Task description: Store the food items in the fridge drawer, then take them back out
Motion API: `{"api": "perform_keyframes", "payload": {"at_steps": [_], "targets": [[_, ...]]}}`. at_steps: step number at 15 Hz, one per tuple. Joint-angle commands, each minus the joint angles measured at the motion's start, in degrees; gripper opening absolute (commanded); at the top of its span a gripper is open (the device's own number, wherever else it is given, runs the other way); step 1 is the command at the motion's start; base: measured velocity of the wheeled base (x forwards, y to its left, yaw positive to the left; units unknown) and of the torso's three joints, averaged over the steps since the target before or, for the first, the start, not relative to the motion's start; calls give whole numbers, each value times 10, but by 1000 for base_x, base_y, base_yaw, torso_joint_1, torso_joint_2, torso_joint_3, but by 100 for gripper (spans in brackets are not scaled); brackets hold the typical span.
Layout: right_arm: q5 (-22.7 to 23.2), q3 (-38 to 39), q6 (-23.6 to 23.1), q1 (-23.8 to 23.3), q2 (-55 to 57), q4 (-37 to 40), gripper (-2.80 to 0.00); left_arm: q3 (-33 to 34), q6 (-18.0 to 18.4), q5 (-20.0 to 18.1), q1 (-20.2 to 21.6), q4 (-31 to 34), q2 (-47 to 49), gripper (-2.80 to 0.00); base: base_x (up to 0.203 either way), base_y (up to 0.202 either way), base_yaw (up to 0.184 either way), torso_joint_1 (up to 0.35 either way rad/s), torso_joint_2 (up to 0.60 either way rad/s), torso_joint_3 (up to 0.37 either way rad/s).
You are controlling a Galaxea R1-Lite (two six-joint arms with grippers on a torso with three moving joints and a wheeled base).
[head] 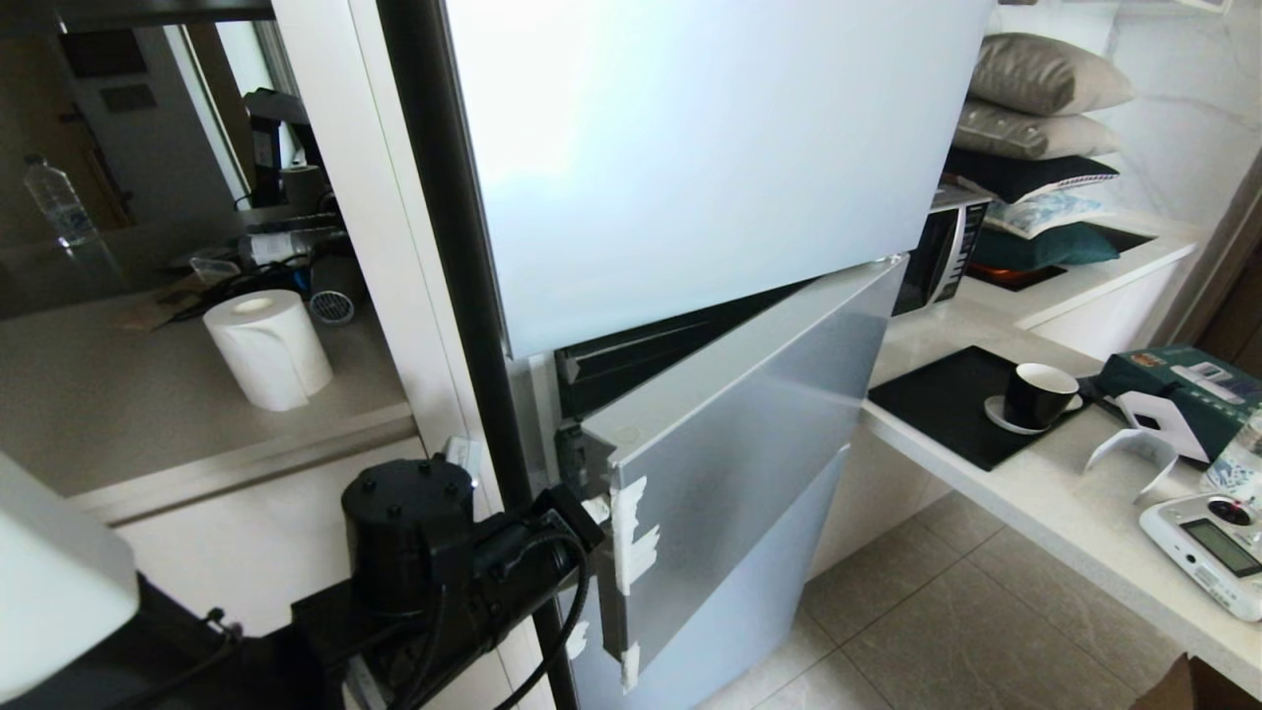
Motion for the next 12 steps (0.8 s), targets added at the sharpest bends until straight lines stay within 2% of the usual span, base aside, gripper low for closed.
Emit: {"api": "perform_keyframes", "payload": {"at_steps": [1, 5, 7, 10, 12], "targets": [[0, 0, 0, 0, 0, 0, -280, 8, -3, 0, -20, -6, 0, -280, 0, 0, 0, 0, 0, 0], [0, 0, 0, 0, 0, 0, -280, 25, -2, -36, -68, -6, -1, -280, 0, 0, 0, 0, 0, 0], [0, 0, 0, 0, 0, 0, -280, 27, 1, -39, -91, -5, -10, -280, 0, 0, 0, 0, 0, 0], [0, 0, 0, 0, 0, 0, -280, 42, 27, -43, -125, -5, -37, -280, 0, 0, 0, 0, 0, 0], [0, 0, 0, 0, 0, 0, -280, 58, 36, -62, -139, -5, -62, -280, 0, 0, 0, 0, 0, 0]]}}
